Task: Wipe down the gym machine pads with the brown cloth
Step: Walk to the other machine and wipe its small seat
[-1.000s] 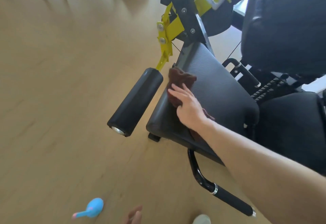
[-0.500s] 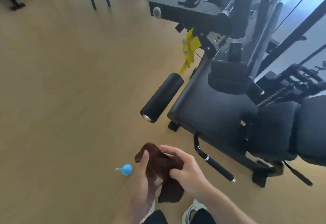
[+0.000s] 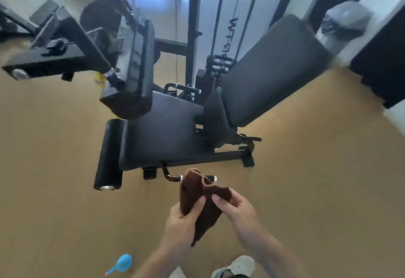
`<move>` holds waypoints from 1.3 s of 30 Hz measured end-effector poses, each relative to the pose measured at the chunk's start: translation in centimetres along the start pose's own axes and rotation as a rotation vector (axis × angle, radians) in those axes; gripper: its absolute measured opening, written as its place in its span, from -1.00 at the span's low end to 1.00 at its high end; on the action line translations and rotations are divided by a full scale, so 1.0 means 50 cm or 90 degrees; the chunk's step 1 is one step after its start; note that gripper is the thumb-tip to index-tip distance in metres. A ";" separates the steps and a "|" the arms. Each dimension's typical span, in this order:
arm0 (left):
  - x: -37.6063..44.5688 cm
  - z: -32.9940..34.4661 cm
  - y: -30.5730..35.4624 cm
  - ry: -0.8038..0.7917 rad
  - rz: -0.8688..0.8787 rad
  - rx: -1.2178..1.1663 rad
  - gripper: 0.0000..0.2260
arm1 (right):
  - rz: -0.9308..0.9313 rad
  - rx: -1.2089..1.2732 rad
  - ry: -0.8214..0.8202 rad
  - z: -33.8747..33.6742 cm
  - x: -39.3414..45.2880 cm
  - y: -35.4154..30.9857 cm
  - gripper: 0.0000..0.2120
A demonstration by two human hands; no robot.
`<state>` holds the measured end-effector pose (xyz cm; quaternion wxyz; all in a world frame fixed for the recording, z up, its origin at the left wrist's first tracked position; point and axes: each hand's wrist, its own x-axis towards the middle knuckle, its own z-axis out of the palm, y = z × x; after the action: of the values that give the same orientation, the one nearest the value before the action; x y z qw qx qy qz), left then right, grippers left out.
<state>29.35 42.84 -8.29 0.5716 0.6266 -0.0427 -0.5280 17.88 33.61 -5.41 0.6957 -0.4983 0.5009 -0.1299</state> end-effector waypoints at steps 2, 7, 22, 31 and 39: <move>-0.006 0.054 -0.006 -0.053 0.022 0.078 -0.78 | -0.044 0.041 0.122 -0.076 -0.042 0.008 -0.90; -0.038 0.233 -0.051 -0.197 0.130 0.273 -0.89 | -0.083 0.113 0.303 -0.290 -0.151 0.073 -0.91; -0.298 0.936 -0.395 -0.580 0.298 0.613 -0.72 | -0.020 0.147 0.754 -0.901 -0.579 0.349 -0.61; -0.443 1.189 -0.673 -0.947 0.390 0.826 -0.77 | 0.046 0.756 0.652 -1.115 -0.705 0.491 -0.50; -0.446 1.505 -0.829 -0.941 0.053 0.775 -0.93 | 0.075 0.820 0.992 -1.402 -0.770 0.583 -0.84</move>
<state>-56.70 21.22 -10.29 -0.0054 0.3224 -0.6820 -0.6564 -67.21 34.00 -7.65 0.3167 0.2208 0.6741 -0.6297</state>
